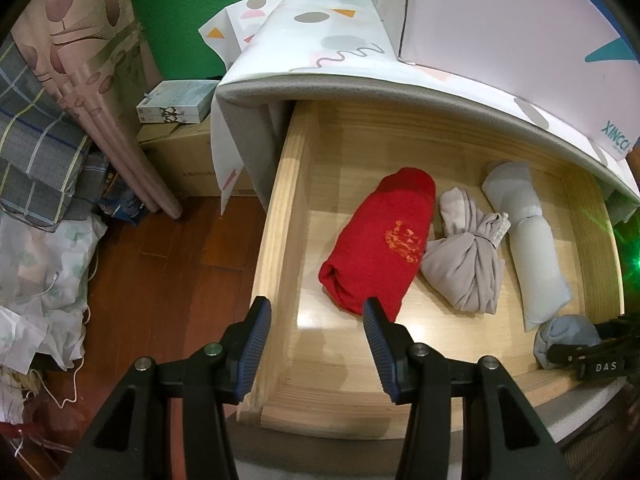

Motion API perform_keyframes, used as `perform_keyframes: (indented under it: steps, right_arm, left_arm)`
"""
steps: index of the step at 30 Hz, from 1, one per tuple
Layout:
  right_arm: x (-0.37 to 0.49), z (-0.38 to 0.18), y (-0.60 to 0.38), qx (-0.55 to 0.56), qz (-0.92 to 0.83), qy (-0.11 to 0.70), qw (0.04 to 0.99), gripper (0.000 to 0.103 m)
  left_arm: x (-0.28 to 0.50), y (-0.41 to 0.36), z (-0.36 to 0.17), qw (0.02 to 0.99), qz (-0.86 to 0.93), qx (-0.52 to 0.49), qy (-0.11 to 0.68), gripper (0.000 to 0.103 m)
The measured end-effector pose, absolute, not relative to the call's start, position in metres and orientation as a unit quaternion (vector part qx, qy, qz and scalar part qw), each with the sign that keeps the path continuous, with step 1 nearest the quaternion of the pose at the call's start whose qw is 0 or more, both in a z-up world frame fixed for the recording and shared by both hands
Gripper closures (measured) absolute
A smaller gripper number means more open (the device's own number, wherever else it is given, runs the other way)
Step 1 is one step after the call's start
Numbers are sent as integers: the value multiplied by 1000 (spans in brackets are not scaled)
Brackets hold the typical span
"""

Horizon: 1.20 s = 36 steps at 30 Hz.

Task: Take underwear out of drawer
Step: 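Lower the left tool onto the red sock and close it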

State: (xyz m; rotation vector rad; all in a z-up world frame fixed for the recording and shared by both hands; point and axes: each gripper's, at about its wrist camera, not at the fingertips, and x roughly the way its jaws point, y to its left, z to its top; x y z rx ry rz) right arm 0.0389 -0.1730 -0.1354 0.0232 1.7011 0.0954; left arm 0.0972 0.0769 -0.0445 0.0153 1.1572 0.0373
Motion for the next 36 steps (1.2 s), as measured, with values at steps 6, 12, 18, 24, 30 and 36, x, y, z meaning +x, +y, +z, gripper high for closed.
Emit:
perform_keyframes:
  steps: [6, 12, 18, 24, 30, 36]
  right_arm:
    - [30, -133, -172, 20, 43, 745, 665, 36]
    - [43, -123, -179, 33, 53, 741, 668, 36]
    - [44, -120, -184, 35, 54, 740, 670, 37]
    - [46, -122, -180, 38, 54, 739, 671, 37]
    - [47, -122, -180, 39, 54, 739, 671, 37]
    - [48, -123, -181, 43, 57, 739, 670, 36]
  left_arm:
    - [96, 78, -40, 840, -9, -10, 542, 54]
    - [104, 56, -43, 829, -58, 37, 556, 54]
    - [125, 43, -47, 814, -75, 78, 571, 54]
    - [150, 41, -53, 805, -94, 59, 582, 54]
    - [173, 34, -65, 798, -107, 56, 590, 54]
    - [192, 27, -79, 790, -107, 66, 600, 54]
